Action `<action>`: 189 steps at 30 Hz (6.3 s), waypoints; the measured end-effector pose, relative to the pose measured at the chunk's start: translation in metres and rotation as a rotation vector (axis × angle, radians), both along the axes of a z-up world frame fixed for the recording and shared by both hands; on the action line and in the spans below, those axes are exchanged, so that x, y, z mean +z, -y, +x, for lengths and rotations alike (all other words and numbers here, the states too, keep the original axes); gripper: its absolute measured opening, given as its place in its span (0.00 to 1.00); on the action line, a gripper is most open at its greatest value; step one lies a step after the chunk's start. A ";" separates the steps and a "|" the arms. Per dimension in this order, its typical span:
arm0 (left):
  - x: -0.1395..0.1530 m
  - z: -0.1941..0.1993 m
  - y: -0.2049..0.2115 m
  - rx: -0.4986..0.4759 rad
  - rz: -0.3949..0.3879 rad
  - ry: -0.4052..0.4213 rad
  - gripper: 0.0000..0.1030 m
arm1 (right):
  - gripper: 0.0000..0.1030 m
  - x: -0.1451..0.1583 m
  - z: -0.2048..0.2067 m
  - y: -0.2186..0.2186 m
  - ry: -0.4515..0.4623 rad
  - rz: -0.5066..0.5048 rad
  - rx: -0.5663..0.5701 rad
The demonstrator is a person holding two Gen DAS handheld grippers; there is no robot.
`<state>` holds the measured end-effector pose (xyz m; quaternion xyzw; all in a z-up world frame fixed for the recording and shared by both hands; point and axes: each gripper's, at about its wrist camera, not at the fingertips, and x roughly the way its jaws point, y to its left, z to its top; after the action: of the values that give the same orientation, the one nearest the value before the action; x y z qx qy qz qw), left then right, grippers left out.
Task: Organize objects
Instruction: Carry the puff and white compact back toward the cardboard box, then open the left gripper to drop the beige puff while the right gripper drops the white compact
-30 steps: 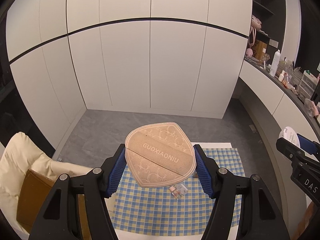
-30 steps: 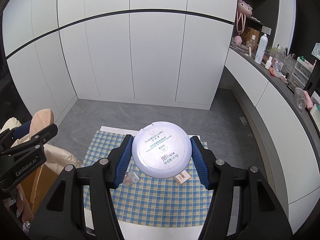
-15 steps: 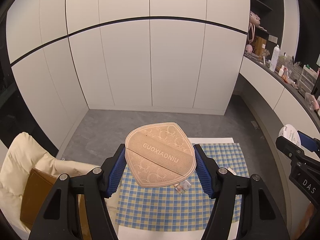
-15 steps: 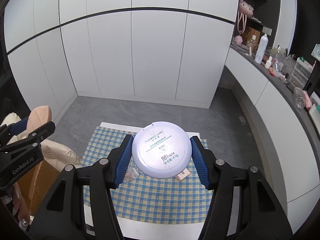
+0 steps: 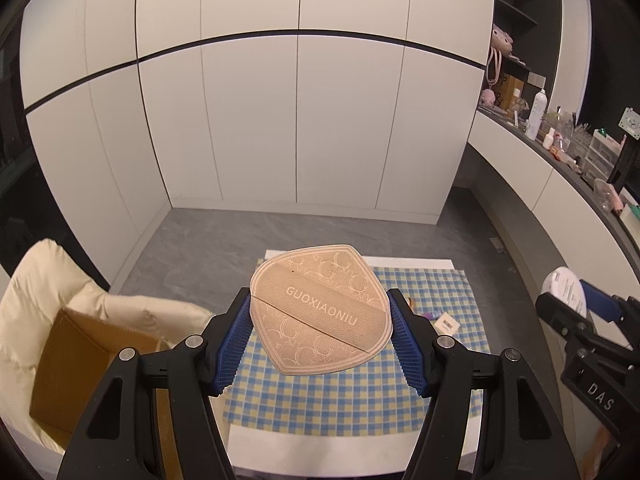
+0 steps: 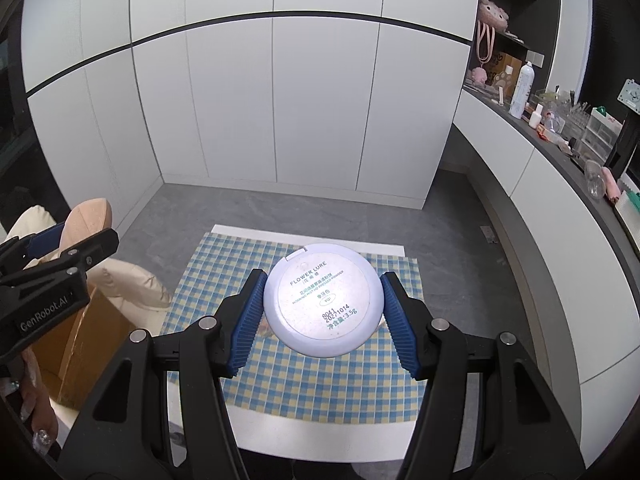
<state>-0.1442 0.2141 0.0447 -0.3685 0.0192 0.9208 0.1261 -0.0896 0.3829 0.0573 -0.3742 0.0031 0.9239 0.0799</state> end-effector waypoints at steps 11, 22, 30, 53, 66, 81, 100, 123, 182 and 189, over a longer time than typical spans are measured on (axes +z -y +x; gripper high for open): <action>-0.020 0.061 0.020 -0.030 0.011 0.023 0.64 | 0.58 -0.028 0.063 0.020 0.027 -0.016 0.050; -0.061 0.101 0.038 -0.037 -0.029 0.088 0.64 | 0.58 -0.058 0.127 0.013 0.040 -0.098 0.007; -0.081 0.118 0.051 -0.029 -0.040 0.118 0.64 | 0.58 -0.075 0.162 0.010 0.069 -0.081 -0.014; -0.096 0.161 0.065 -0.063 -0.052 0.153 0.64 | 0.58 -0.098 0.238 -0.006 0.127 -0.081 -0.063; -0.089 0.164 0.078 -0.026 -0.047 0.127 0.64 | 0.58 -0.098 0.233 0.015 0.134 -0.073 -0.011; -0.093 0.164 0.105 0.040 -0.033 0.142 0.64 | 0.58 -0.102 0.222 0.035 0.145 -0.065 0.043; -0.096 0.168 0.189 0.254 -0.011 0.155 0.64 | 0.58 -0.107 0.171 0.124 0.145 -0.056 0.296; -0.107 0.170 0.283 0.489 -0.009 0.174 0.64 | 0.58 -0.116 0.117 0.255 0.174 -0.062 0.599; -0.179 0.047 0.402 0.818 0.092 0.305 0.92 | 0.91 -0.192 -0.043 0.449 0.257 0.045 0.867; -0.176 0.052 0.406 0.823 0.112 0.298 0.92 | 0.91 -0.187 -0.044 0.443 0.228 0.033 0.845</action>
<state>-0.0925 -0.1916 -0.1316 -0.4669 -0.1973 0.8308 -0.2298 -0.1339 -0.0600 -0.1300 -0.4409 -0.1737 0.8282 -0.2992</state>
